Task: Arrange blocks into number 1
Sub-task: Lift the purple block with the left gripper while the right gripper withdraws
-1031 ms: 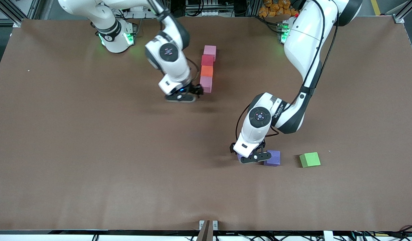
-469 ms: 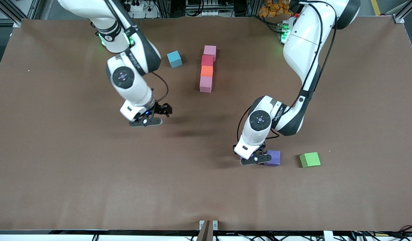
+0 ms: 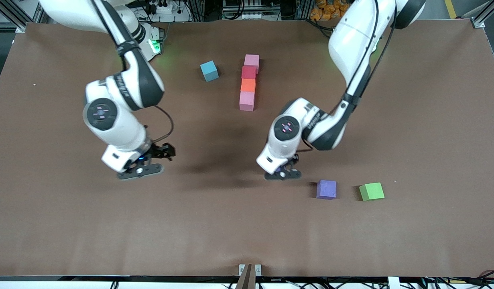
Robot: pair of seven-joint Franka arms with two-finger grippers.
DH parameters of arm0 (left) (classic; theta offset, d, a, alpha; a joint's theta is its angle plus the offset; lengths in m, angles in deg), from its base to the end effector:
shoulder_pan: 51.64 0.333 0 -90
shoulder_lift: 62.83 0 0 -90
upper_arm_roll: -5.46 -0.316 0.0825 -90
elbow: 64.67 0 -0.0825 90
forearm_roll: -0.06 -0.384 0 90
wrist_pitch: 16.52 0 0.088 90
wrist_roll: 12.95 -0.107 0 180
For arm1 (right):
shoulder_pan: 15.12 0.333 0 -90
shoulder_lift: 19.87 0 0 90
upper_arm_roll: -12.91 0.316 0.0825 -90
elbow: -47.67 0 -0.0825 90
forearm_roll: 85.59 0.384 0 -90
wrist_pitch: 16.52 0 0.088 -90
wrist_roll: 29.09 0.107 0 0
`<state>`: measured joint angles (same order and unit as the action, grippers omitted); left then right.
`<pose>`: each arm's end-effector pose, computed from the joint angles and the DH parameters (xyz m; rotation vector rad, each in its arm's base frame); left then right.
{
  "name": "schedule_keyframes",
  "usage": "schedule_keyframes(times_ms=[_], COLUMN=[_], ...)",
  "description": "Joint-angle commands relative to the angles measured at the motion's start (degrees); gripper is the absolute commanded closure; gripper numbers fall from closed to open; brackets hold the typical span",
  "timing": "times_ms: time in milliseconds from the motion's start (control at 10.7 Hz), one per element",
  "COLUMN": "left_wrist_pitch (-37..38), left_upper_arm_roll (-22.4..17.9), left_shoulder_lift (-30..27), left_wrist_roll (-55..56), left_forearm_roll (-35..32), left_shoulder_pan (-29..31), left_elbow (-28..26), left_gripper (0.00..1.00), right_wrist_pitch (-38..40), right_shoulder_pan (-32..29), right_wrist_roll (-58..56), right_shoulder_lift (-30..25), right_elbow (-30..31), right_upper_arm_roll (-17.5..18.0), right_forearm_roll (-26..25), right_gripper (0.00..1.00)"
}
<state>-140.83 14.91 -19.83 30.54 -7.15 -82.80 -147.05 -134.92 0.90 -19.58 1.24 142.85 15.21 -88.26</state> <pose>0.5665 -0.4500 0.2493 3.1399 0.0345 -0.0181 0.6315 0.2036 0.3985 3.1121 0.2686 0.0666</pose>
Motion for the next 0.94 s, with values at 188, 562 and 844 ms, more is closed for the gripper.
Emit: schedule_keyframes(times_ms=[188,562,844], left_wrist_pitch=[2.32,2.14,-0.04], left_upper_arm_roll=[5.74,6.63,7.25], left_shoulder_lift=[-2.92,-2.57,-2.57], left_wrist_roll=[10.37,12.15,12.23], left_forearm_roll=[1.15,0.19,0.01], left_shoulder_pan=[-4.25,-7.33,-7.86], left_elbow=[-5.41,-7.17,-8.66], left_gripper=[1.00,1.00,1.00], right_wrist_pitch=[7.99,15.74,19.25], right_shoulder_pan=[-5.02,-6.79,-8.10], right_wrist_roll=[-0.46,-3.86,-7.57], right_shoulder_lift=[-8.26,-15.38,-18.46], right_elbow=[-0.78,-0.60,-0.34], right_upper_arm_roll=[-0.11,-2.38,-3.45], right_forearm_roll=[-0.93,-0.85,-0.84], right_gripper=[0.00,0.00,0.00])
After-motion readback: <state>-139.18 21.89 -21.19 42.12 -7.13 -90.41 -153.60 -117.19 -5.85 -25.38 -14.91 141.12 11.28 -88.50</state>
